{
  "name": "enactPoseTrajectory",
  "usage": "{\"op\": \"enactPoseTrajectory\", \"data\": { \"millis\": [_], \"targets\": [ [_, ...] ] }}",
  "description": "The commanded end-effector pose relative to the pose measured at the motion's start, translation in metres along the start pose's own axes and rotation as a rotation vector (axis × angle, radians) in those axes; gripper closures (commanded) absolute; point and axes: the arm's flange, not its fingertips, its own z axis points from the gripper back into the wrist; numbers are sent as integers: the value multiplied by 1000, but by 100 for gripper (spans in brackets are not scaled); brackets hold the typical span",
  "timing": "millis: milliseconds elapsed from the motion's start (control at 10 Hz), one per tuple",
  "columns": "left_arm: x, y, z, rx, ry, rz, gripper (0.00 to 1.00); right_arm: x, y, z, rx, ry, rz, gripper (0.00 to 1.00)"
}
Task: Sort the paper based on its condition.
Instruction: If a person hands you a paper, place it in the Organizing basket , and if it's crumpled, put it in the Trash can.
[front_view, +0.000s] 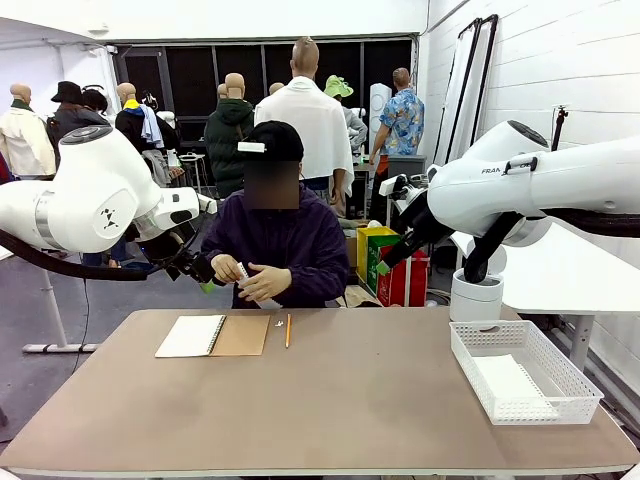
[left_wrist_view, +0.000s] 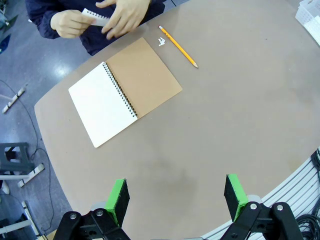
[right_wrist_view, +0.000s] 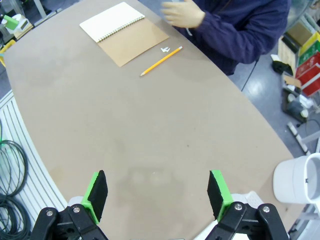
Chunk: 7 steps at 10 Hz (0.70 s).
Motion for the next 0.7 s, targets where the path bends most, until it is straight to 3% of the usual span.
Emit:
{"op": "enactPoseTrajectory", "data": {
  "millis": [0,600],
  "targets": [
    [0,1,1,-10,-5,4,0,0,0,0,-5,2,0,0],
    [0,1,1,-10,-5,4,0,0,0,0,-5,2,0,0]
  ]
}}
